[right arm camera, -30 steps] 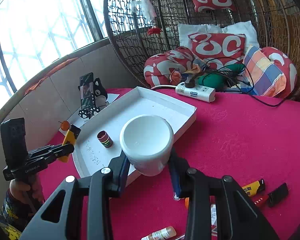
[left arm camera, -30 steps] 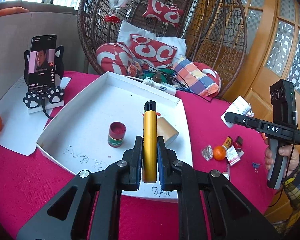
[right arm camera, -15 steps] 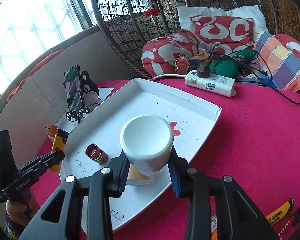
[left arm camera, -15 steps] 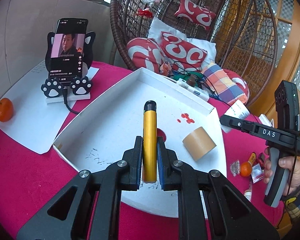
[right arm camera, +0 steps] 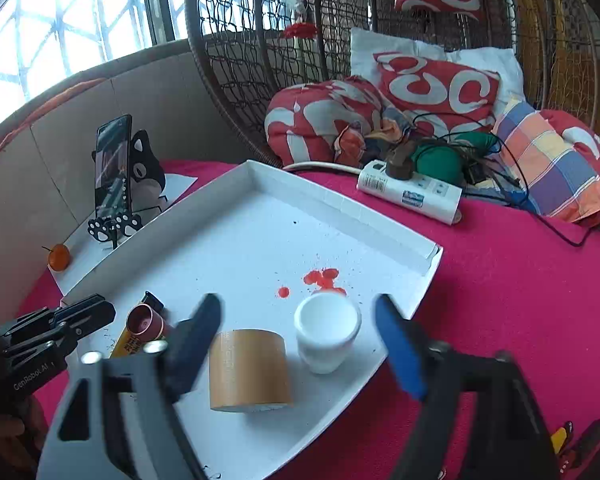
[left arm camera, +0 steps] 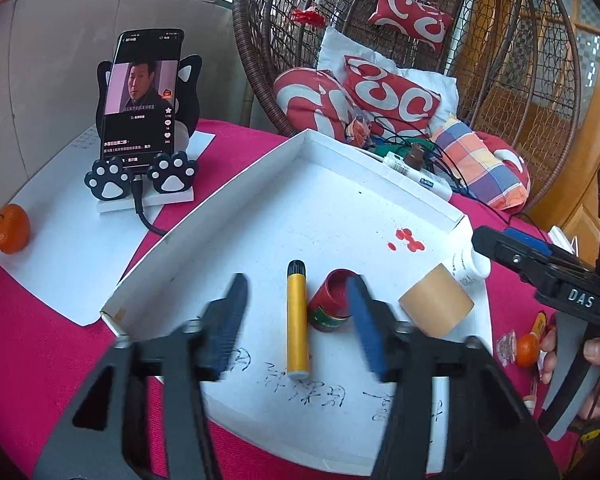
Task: Organize rigid objects
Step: 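Carry the white cup and yellow lighter into the white tray and open both grippers, then move the left gripper to the dropper bottle while the right approaches the blue binder clip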
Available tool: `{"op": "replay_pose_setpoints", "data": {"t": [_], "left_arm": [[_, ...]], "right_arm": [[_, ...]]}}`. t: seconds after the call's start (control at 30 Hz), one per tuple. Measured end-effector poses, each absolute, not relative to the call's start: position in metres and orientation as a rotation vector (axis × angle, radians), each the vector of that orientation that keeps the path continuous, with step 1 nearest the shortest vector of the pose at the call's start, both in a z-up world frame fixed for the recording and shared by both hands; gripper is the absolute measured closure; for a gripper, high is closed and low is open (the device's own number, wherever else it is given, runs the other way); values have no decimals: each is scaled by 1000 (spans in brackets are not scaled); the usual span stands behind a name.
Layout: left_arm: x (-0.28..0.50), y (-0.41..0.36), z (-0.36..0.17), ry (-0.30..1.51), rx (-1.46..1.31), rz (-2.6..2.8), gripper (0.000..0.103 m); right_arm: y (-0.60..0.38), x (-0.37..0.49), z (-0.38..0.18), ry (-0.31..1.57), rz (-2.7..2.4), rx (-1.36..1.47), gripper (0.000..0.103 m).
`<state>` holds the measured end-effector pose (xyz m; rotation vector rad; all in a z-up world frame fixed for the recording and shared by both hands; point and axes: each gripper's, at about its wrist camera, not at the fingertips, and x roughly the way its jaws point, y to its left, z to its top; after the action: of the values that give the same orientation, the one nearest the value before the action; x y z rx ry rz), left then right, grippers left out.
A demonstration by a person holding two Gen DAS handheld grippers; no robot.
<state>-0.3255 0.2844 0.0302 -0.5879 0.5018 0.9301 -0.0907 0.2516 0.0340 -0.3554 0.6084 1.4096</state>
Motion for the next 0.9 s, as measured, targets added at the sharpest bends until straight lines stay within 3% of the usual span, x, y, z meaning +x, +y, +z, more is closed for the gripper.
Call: {"op": "replay_pose_setpoints", "data": {"t": [0.17, 0.47, 0.9], "left_arm": [[-333, 273, 36, 479, -575, 958, 0], [-346, 234, 61, 361, -519, 964, 0], [-305, 189, 59, 397, -522, 743, 0]], "right_arm": [[222, -93, 50, 570, 1423, -294, 0], [139, -92, 75, 433, 1424, -174, 0], [53, -51, 46, 494, 1275, -93, 0]]}}
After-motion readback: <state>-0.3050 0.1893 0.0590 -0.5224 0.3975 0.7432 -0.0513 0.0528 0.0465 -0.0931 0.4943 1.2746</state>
